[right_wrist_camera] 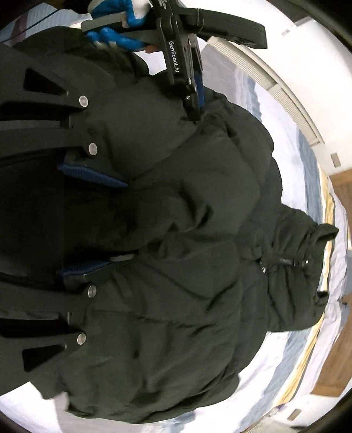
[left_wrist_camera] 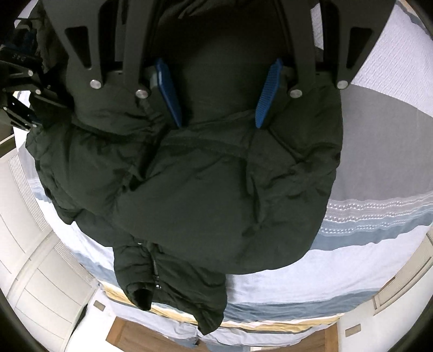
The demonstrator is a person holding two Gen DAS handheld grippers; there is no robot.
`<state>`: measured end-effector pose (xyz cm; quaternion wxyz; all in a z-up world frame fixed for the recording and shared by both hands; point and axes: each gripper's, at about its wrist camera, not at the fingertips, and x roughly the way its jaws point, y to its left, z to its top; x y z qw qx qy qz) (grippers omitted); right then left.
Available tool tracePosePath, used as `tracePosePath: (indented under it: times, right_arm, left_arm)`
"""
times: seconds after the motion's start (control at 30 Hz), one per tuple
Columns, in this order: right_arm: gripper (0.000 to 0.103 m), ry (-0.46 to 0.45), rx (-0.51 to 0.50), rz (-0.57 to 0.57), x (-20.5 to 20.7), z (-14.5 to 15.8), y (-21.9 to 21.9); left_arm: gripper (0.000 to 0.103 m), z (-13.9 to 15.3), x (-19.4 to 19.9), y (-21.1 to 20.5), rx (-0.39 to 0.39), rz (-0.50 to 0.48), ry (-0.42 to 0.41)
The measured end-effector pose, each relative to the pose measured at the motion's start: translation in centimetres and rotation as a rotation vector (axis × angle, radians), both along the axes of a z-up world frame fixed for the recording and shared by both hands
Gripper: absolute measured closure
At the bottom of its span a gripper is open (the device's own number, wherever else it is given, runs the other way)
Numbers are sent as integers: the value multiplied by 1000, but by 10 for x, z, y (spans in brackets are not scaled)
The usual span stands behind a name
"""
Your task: Fold large clothes
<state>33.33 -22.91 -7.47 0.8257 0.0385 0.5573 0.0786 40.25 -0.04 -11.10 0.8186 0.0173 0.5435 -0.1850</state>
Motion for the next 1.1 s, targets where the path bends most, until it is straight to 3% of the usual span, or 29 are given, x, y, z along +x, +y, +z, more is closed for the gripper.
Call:
tracePosePath:
  times: [0.27, 0.53, 0.8, 1.1]
  right_arm:
    - [36, -47, -146, -27, -17, 21, 8]
    - [27, -11, -325, -98, -47, 41, -16]
    - [23, 195, -413, -3, -100, 37, -40]
    - [23, 374, -433, 44, -139, 40, -70]
  left_arm:
    - [49, 4, -12, -2, 19, 42, -18]
    - [49, 7, -23, 4, 2, 91, -16]
    - [49, 9, -25, 7, -16, 113, -6]
    - [49, 5, -24, 8, -21, 119, -3]
